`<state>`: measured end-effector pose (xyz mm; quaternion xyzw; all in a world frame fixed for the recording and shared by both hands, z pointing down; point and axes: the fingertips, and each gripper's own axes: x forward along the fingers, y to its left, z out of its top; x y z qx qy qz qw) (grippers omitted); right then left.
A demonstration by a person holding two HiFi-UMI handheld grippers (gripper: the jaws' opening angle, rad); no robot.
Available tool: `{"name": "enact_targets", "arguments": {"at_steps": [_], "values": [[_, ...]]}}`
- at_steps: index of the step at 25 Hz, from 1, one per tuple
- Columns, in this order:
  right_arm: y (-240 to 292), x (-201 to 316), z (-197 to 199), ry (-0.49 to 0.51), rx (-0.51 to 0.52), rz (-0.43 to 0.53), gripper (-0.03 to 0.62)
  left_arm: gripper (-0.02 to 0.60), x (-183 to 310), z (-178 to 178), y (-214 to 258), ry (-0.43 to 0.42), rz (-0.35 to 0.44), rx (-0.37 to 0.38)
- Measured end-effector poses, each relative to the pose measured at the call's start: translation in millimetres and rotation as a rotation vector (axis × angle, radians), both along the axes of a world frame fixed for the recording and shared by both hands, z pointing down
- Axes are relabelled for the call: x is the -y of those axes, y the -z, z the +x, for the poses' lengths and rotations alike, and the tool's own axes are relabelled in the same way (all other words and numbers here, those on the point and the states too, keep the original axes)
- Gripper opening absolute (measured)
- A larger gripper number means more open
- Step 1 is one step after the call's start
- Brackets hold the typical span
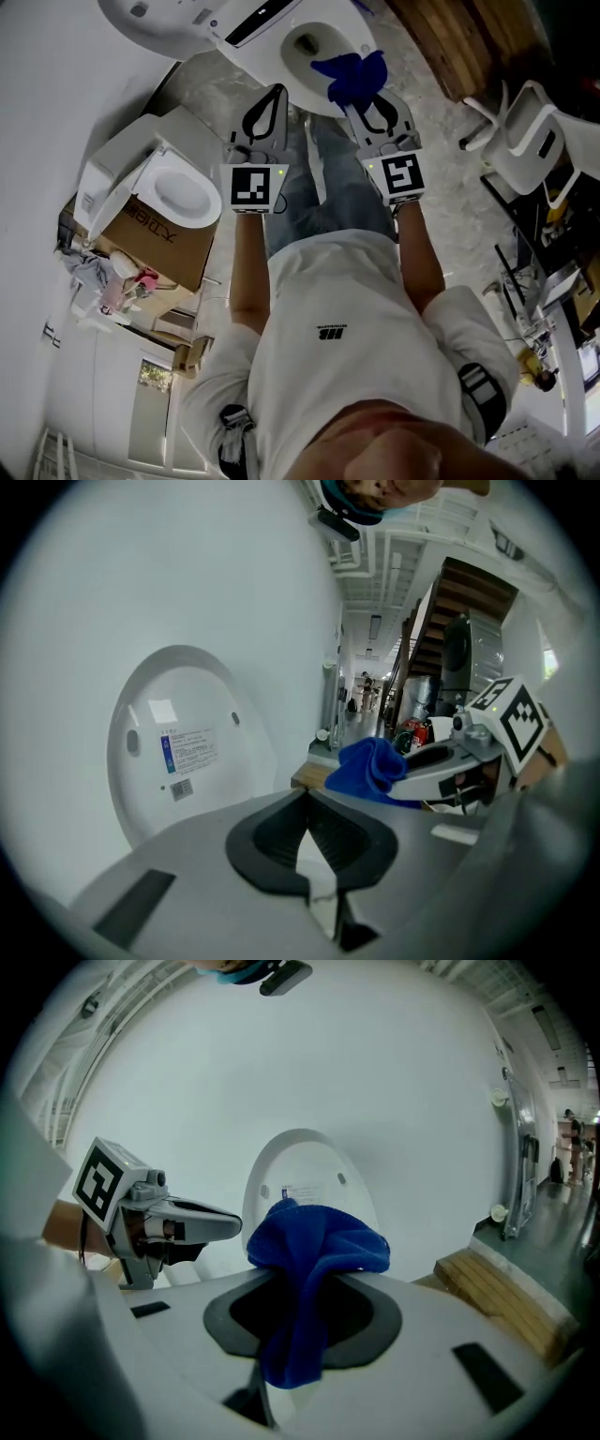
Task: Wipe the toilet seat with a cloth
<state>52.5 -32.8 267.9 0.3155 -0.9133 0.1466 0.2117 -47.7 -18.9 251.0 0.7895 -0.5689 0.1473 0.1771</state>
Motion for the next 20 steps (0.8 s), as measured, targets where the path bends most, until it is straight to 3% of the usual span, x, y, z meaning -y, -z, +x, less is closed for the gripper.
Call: {"name": "enact_targets", "arguments": {"at_steps": [10, 20], "values": [[-68.6, 10.6, -25.8, -0.028, -0.047, -0.038, 0.092, 0.009, 8.5, -25.0, -80.8, -0.031, -0.067, -0.026], [-154.9, 7.4, -47.9, -0.059, -0.091, -0.139, 0.092, 0.009, 1.9, -36.1, -161.7, -0.049, -0.162, -0.062]]}}
